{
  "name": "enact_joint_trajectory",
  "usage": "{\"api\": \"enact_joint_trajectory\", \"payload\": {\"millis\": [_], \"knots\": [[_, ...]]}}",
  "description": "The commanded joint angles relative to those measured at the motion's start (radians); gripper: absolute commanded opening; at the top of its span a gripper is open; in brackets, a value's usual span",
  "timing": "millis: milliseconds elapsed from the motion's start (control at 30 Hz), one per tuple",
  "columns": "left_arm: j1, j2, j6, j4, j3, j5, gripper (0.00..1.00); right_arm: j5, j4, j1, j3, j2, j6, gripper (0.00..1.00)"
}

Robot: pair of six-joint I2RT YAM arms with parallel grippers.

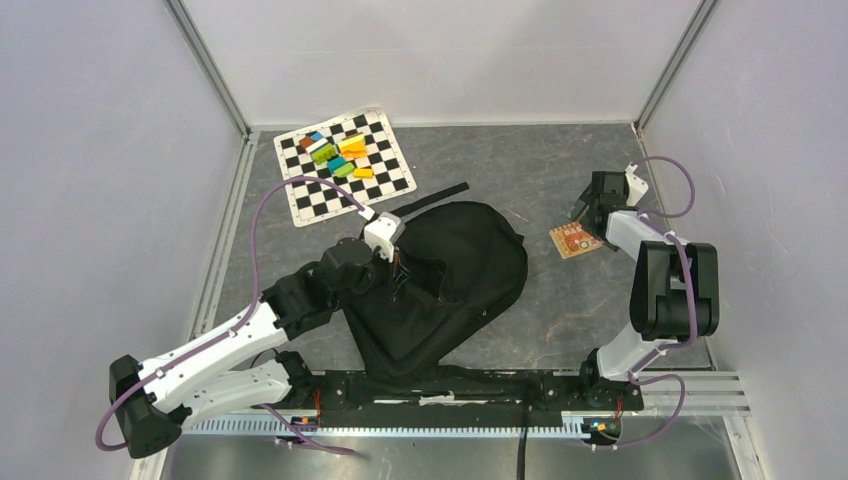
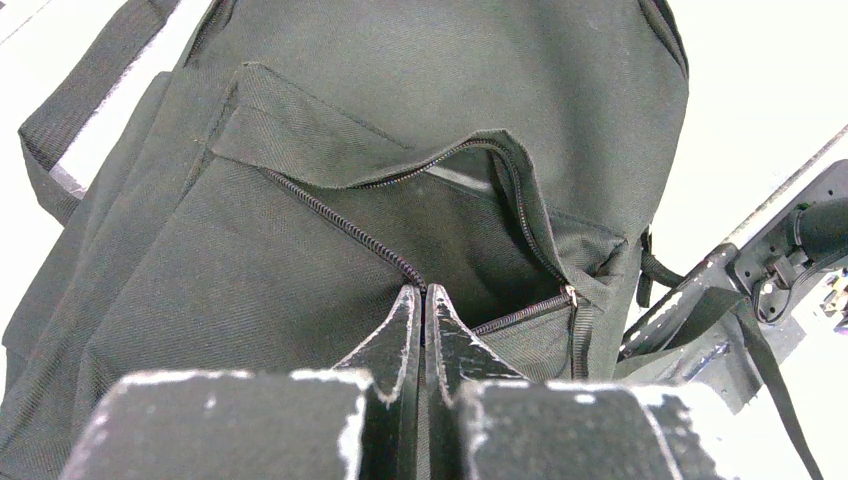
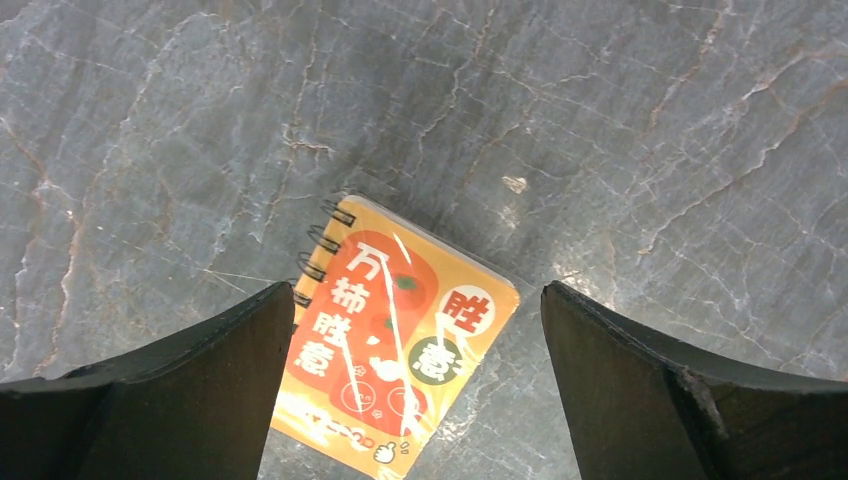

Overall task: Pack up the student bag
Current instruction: Adjust the stationery at the center of the board.

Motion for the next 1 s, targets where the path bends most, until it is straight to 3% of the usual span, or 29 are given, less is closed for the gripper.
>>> {"api": "enact_joint_trajectory", "payload": {"millis": [0,400,967], "knots": [[0.004,0.001,0.046,0.085,0.005,0.024,0.02,-0.012,-0.013,-0.001,0.066,0.029,0.011,0.98],[0.004,0.003,0.041,0.099,-0.005,0.030,0.02,0.094,-0.133,0.057,0.196,0.135,-0.031,0.98],[0.004,-0.001,0.036,0.102,-0.010,0.023,0.02,0.068,-0.204,0.184,0.050,0.038,-0.181,0.98]]}}
